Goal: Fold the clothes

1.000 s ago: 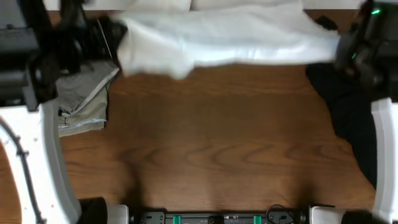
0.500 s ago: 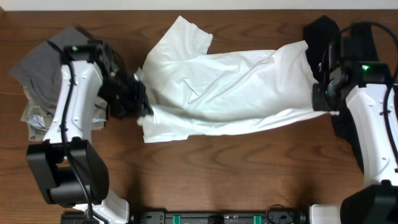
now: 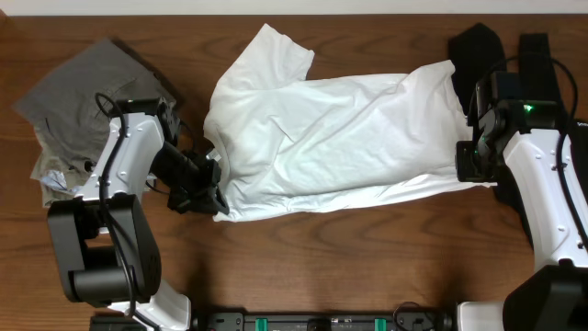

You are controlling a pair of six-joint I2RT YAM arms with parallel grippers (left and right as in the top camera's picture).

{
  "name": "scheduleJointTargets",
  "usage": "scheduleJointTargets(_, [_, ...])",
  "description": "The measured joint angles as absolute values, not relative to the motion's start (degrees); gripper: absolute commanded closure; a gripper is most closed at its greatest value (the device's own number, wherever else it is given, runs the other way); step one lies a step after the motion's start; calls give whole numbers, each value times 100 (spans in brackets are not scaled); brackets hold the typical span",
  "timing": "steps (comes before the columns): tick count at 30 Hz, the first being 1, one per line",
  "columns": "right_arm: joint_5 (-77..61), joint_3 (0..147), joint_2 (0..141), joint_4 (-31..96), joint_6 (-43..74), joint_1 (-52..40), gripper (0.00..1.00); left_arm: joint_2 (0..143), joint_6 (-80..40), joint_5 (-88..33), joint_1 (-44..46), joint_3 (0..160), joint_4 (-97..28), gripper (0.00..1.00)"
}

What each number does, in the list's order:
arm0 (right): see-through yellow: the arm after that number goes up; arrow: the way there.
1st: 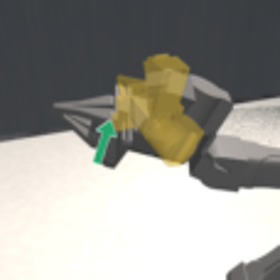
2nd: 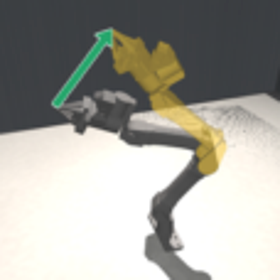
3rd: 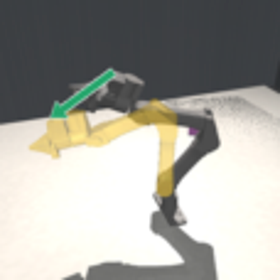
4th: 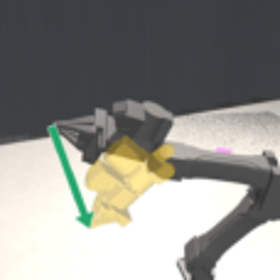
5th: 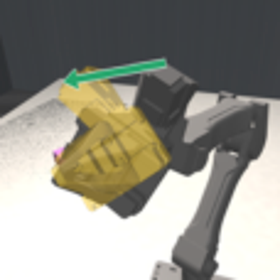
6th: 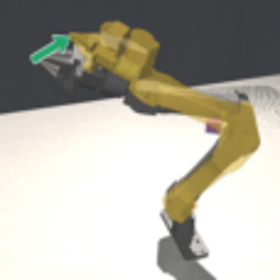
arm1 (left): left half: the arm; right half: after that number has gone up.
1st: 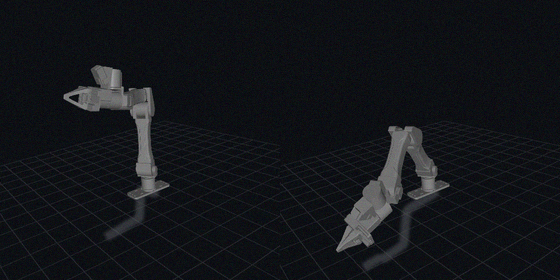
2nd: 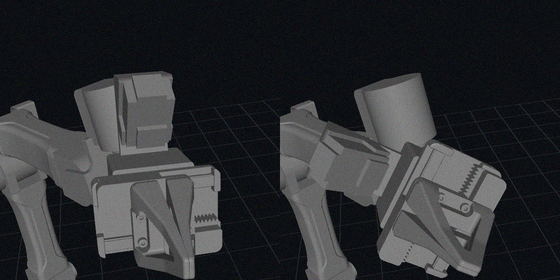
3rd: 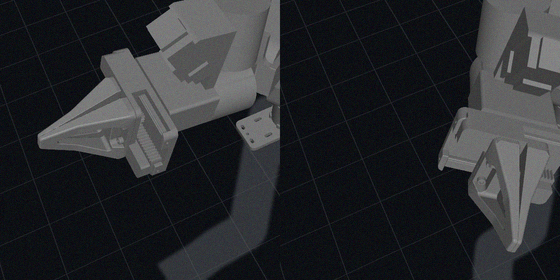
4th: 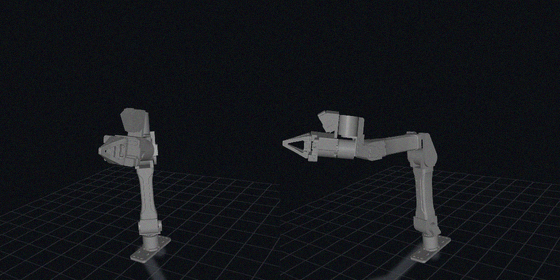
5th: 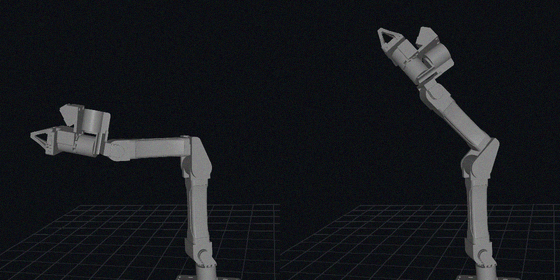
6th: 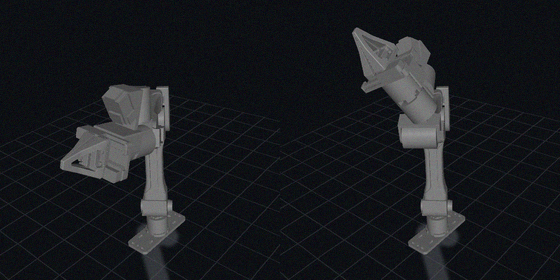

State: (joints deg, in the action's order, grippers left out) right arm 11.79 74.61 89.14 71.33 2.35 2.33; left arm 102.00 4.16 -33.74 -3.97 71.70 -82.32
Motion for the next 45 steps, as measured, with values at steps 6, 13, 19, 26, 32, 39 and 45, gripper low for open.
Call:
scheduleJointTargets(6, [1181,7459,8914,7308,311,233,99,9762,434,-3299,-397,7170,-8215,94])
scheduleJointTargets(13, [1184,7452,8847,7387,598,233,99,8554,183,-3256,-395,7170,-8025,94])
scheduleJointTargets(19, [1186,7446,8499,7150,701,233,99,7743,-451,-2788,-390,7170,-7170,94])
scheduleJointTargets(26, [1175,7439,8468,6674,725,357,99,7822,-1192,-1981,-390,7170,-6283,94])
scheduleJointTargets(32, [1151,7408,8626,6556,718,661,99,8414,-1433,-1774,-388,7170,-6001,94])
scheduleJointTargets(39, [934,7380,8860,6270,676,674,99,9181,-1507,-1737,-384,7170,-5645,94])
scheduleJointTargets(45, [827,7332,9048,5916,637,674,99,9358,-1520,-1730,-384,7170,-5214,94])
